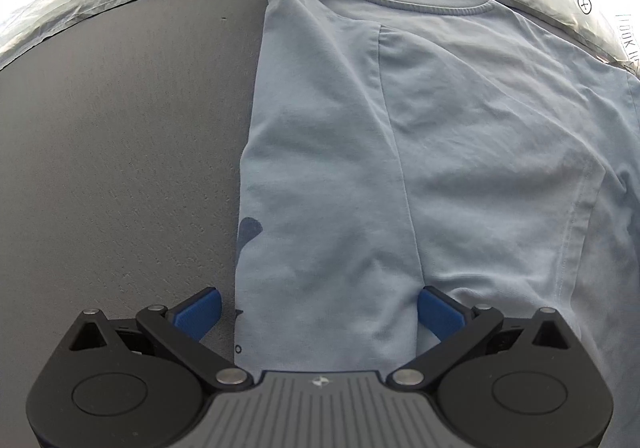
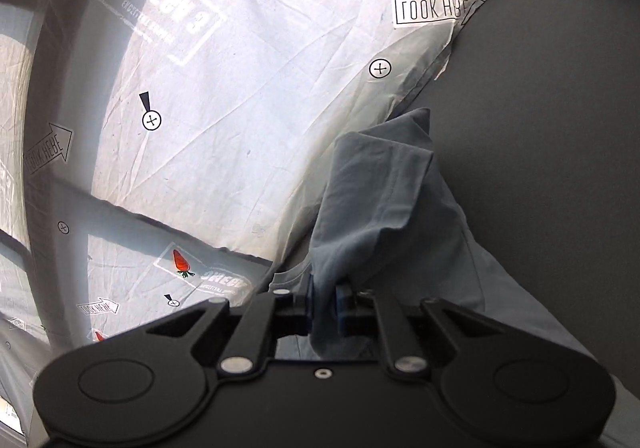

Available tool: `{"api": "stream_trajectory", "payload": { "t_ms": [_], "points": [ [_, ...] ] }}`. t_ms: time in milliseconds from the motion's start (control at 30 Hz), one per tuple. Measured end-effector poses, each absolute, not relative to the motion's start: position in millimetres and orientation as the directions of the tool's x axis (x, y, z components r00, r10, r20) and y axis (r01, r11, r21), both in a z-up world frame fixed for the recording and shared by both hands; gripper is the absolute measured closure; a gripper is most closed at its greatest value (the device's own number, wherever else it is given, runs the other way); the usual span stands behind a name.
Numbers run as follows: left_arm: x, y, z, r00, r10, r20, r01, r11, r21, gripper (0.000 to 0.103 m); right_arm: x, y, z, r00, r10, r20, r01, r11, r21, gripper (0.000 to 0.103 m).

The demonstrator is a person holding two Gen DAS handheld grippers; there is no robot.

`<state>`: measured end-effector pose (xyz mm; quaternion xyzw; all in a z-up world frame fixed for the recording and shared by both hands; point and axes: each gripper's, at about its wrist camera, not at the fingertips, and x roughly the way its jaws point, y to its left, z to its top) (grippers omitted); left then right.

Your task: Fold clothes

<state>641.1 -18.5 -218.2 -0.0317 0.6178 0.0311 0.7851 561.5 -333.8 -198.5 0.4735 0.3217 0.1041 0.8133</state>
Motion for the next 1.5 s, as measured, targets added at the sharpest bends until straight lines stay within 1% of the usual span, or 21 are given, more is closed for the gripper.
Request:
{"api": "stream_trajectory", "payload": {
  "t_ms": [100,200,267,300,333,367,467,567,633,700,767,833,933,1100,1200,1300,1400,1500],
  "points": [
    [639.9,-17.3,-218.2,0.241,0.004,-0.971,-0.087,0.996,-0.018,0.0,566.3,-298.8,-211.9,0.709,0.554,-0.437,0.139,0.498,0.856,0.092],
    [639.1,-17.0,-217.7,0.245,0.005,-0.969,-0.086,0.996,-0.017,0.0,572.9,-269.5,-227.7,0.633,0.58,-0.512,0.162,0.547,0.821,0.09],
    [638.5,-16.6,-217.8,0.246,0.004,-0.969,-0.085,0.996,-0.018,0.0,577.0,-250.9,-238.0,0.581,0.592,-0.558,0.174,0.58,0.796,0.084],
    [638.2,-16.6,-217.8,0.247,0.004,-0.969,-0.085,0.996,-0.018,0.0,577.5,-246.1,-240.7,0.563,0.595,-0.573,0.178,0.59,0.787,0.083],
    [637.8,-16.5,-217.8,0.248,0.004,-0.969,-0.084,0.996,-0.018,0.0,577.7,-244.5,-240.3,0.558,0.6,-0.573,0.176,0.589,0.788,0.081],
    [637.4,-16.3,-217.7,0.249,0.004,-0.968,-0.084,0.996,-0.017,0.0,577.6,-244.9,-237.1,0.555,0.605,-0.571,0.166,0.592,0.789,0.076],
    [636.3,-16.4,-217.9,0.253,0.004,-0.967,-0.085,0.996,-0.018,0.0,576.5,-252.4,-224.7,0.565,0.611,-0.555,0.132,0.597,0.791,0.068],
    [636.8,-17.0,-218.7,0.256,0.005,-0.967,-0.085,0.996,-0.017,0.0,573.1,-264.9,-211.4,0.61,0.612,-0.502,0.105,0.566,0.818,0.067],
    [636.6,-17.3,-218.7,0.257,0.006,-0.966,-0.085,0.996,-0.017,0.0,569.0,-273.9,-207.9,0.644,0.61,-0.462,0.103,0.53,0.842,0.068],
    [636.5,-17.4,-218.5,0.259,0.006,-0.966,-0.086,0.996,-0.017,0.0,563.6,-287.8,-206.9,0.69,0.568,-0.447,0.125,0.515,0.848,0.07],
    [635.8,-17.2,-218.3,0.261,0.006,-0.965,-0.085,0.996,-0.017,0.0,563.2,-296.0,-211.1,0.706,0.511,-0.491,0.177,0.544,0.82,0.082],
    [635.2,-16.8,-218.2,0.264,0.006,-0.965,-0.085,0.996,-0.017,0.0,566.1,-299.5,-220.6,0.695,0.465,-0.548,0.234,0.575,0.784,0.086],
    [634.3,-16.6,-217.8,0.267,0.005,-0.964,-0.085,0.996,-0.018,0.0,569.4,-303.7,-240.8,0.671,0.467,-0.576,0.282,0.558,0.781,0.09],
    [634.4,-16.8,-218.2,0.269,0.004,-0.963,-0.086,0.996,-0.02,0.0,585.6,-284.7,-262.3,0.632,0.515,-0.579,0.289,0.537,0.793,0.091],
    [634.2,-16.9,-218.1,0.271,0.004,-0.963,-0.088,0.996,-0.02,0.0,598.7,-262.4,-264.7,0.602,0.55,-0.579,0.272,0.54,0.796,0.091],
    [632.9,-17.0,-217.6,0.274,0.007,-0.962,-0.09,0.996,-0.019,0.0,606.4,-244.4,-264.9,0.581,0.625,-0.522,0.228,0.491,0.841,0.091],
    [630.1,-14.6,-216.6,0.27,0.009,-0.963,-0.102,0.995,-0.019,0.0,605.8,-234.7,-254.3,0.579,0.644,-0.5,0.193,0.487,0.852,0.091],
    [625.2,-10.2,-213.3,0.271,0.014,-0.962,-0.115,0.993,-0.018,0.0,601.0,-240.6,-242.3,0.599,0.608,-0.521,0.174,0.535,0.826,0.09]
  ]
}}
